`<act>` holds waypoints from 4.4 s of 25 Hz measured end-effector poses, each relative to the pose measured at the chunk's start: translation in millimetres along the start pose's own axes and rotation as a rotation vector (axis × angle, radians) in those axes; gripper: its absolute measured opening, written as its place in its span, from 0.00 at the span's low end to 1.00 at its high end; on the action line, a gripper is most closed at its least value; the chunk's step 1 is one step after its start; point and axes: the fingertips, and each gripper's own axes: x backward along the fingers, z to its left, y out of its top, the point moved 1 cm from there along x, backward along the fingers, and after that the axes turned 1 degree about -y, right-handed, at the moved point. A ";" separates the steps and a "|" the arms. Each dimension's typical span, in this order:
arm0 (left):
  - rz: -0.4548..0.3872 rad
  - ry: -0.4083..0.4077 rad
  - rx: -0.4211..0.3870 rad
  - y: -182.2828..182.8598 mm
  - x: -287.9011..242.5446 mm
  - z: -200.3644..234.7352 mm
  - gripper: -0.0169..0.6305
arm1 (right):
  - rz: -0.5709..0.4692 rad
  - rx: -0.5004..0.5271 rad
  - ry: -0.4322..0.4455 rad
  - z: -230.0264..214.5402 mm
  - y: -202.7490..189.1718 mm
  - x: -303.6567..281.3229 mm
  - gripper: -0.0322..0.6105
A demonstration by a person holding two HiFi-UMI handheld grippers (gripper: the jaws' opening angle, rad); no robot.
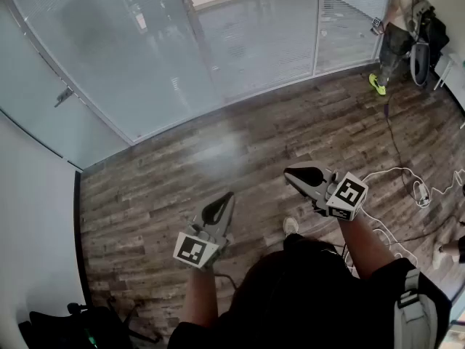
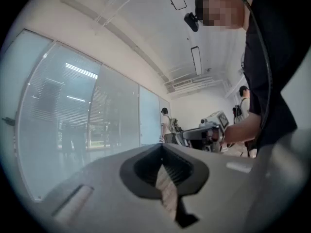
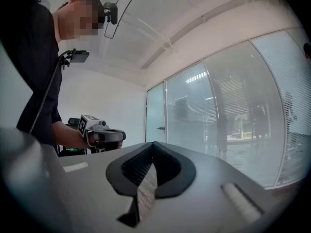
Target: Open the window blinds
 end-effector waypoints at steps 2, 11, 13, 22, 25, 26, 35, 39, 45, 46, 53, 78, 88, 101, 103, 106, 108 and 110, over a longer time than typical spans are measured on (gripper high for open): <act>0.001 -0.004 0.001 0.6 0.6 -1.9 0.03 | 0.005 0.017 0.008 1.1 -4.6 2.7 0.06; 0.010 0.007 0.006 -1.6 3.0 -6.3 0.03 | 0.002 0.006 0.018 6.2 -1.7 1.3 0.06; 0.012 0.012 0.008 -1.3 5.2 -6.3 0.03 | -0.024 -0.012 0.027 6.6 0.3 0.6 0.06; 0.019 0.033 0.015 -6.3 17.6 -3.0 0.03 | -0.056 -0.020 0.085 21.1 -4.2 -10.4 0.06; 0.017 0.031 0.015 -8.7 17.6 -2.0 0.03 | -0.027 -0.007 0.076 21.5 -6.3 -12.7 0.06; 0.017 0.031 0.018 -10.4 18.2 -1.8 0.03 | -0.017 -0.004 0.076 21.9 -9.1 -12.5 0.06; 0.010 0.050 0.059 -17.7 17.3 13.9 0.03 | -0.024 -0.002 0.070 10.8 -14.4 -21.4 0.06; 0.013 0.070 0.066 -23.6 11.7 23.2 0.03 | 0.004 -0.019 0.070 -0.8 -19.7 -27.2 0.06; 0.013 0.111 0.077 -26.5 1.0 42.9 0.03 | -0.017 -0.023 0.111 -23.9 -30.5 -41.0 0.06; 0.018 0.115 0.069 -27.3 -2.2 47.0 0.03 | -0.013 -0.017 0.117 -28.2 -28.7 -45.6 0.06; 0.024 0.169 0.054 -28.3 -36.0 78.4 0.03 | -0.037 -0.091 0.147 -84.3 -21.8 -63.0 0.06; 0.068 0.276 0.018 -26.6 -134.6 112.6 0.03 | 0.047 -0.125 0.314 -186.1 -44.3 -50.7 0.06; 0.081 0.256 -0.005 -24.5 -135.9 101.1 0.03 | -0.079 -0.299 0.301 -188.2 -35.8 -41.8 0.06; 0.099 0.192 -0.039 -17.8 -158.1 90.3 0.03 | -0.130 -0.302 0.299 -190.8 -38.4 -34.5 0.06; 0.097 0.181 -0.040 -17.9 -161.6 89.7 0.03 | -0.130 -0.291 0.294 -192.4 -36.3 -36.1 0.06; 0.099 0.180 -0.033 -21.2 -164.2 93.3 0.03 | -0.132 -0.287 0.287 -196.1 -33.0 -37.6 0.06; 0.099 0.179 -0.029 -23.0 -166.7 98.2 0.03 | -0.132 -0.285 0.282 -199.5 -31.6 -39.3 0.06; 0.094 0.171 -0.027 -22.5 -170.8 101.0 0.03 | -0.130 -0.286 0.274 -203.6 -31.1 -40.4 0.06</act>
